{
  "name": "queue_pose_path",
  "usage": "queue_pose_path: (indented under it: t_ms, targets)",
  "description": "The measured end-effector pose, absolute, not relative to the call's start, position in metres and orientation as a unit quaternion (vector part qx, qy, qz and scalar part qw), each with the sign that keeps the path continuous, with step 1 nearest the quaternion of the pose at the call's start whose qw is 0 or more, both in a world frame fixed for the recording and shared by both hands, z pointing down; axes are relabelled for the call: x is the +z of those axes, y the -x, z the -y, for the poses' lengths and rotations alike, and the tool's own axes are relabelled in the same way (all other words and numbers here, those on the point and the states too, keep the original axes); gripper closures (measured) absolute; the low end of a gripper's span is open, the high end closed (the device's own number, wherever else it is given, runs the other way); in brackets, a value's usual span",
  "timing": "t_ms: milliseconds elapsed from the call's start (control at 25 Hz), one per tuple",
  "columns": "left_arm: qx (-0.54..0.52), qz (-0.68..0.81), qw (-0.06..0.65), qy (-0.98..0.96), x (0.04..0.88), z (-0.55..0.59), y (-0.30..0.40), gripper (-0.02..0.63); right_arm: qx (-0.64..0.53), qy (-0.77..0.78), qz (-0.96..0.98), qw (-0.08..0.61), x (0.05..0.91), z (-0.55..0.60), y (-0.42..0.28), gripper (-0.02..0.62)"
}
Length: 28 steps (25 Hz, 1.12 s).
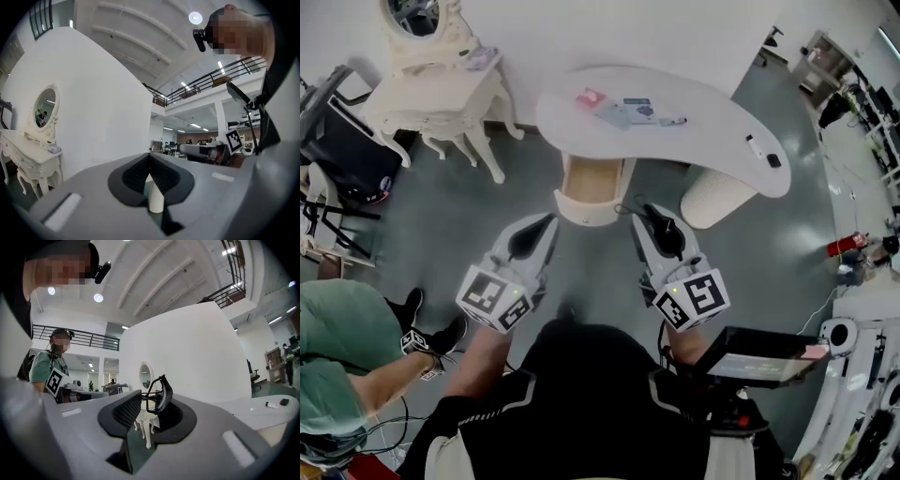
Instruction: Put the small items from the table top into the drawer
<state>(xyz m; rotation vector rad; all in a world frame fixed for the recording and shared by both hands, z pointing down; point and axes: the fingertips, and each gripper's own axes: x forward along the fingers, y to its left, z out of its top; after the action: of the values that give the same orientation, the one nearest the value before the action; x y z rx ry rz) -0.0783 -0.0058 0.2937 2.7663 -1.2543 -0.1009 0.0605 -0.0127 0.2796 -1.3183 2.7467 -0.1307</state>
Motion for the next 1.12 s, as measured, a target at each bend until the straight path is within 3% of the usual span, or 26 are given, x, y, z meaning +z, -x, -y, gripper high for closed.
queue_pose_path:
  t_ms: [600,1120]
  targets:
    - [-0.045,0.366,0.064,-0.927,0.305,0.06,0.133,0.606,-0.053,0.48,-0.876,0.017,0.283,0.05,-0.009,0.499]
    - [-0.026,0.385,0.079,-0.919,0.328,0.12,0.134,0.606,-0.069,0.454,-0.888,0.019,0.305,0.12,-0.009,0.499]
